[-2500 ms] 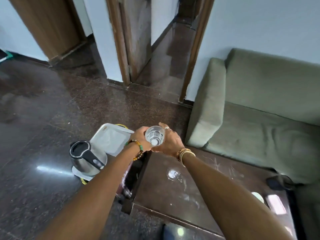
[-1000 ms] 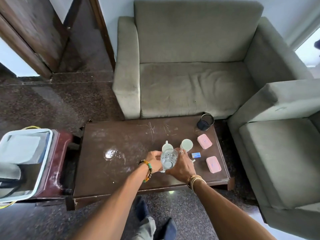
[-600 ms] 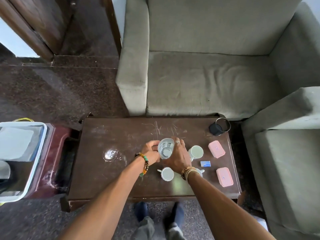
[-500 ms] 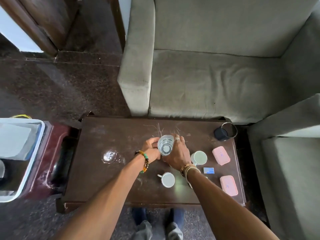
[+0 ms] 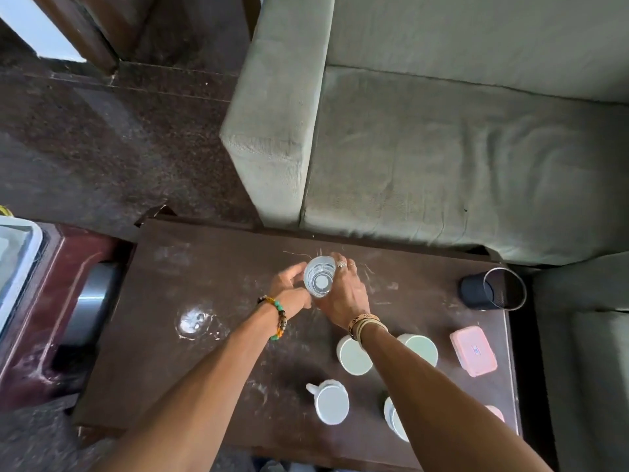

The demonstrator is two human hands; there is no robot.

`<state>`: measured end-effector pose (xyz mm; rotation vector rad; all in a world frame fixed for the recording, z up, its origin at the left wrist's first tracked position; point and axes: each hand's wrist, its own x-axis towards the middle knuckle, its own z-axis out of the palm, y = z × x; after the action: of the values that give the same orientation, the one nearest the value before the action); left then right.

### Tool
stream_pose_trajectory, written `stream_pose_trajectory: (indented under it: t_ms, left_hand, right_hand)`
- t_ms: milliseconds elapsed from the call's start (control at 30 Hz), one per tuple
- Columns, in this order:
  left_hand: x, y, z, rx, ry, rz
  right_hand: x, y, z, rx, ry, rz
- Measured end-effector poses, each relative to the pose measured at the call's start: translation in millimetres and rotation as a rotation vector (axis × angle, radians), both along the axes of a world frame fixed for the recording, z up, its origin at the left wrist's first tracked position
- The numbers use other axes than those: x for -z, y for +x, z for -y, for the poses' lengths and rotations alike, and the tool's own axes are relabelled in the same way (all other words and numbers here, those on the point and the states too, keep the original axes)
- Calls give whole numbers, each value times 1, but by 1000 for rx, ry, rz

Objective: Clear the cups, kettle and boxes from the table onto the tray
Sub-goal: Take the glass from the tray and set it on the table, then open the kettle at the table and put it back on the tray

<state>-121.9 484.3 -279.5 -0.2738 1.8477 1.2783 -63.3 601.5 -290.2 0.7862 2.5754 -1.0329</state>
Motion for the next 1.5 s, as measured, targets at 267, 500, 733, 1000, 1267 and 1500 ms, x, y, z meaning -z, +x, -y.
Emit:
stream_pose_trajectory:
  t_ms: [267,500,733,1000,1267,1500]
  left_hand:
    - [25,0,0,36,-7,10]
    - [24,4,0,36,-91,-35]
    - [-10,19,31,35,-281,-48]
    - [-148,32,84,-91,-160,-122]
    - [-288,49,183,-268,-169,-463]
    - [-359,69,314,-462,-209,-714]
  right_hand:
    - [26,0,-3,-15,10,56]
    - [32,1,0,-26,2,103]
    - [-26,28,-3,11,14,74]
    - [-167,51,20,-93,36,-69]
    - [-305,34,104,-295,67,-309]
    - [-370,31,227,-444,59,-423]
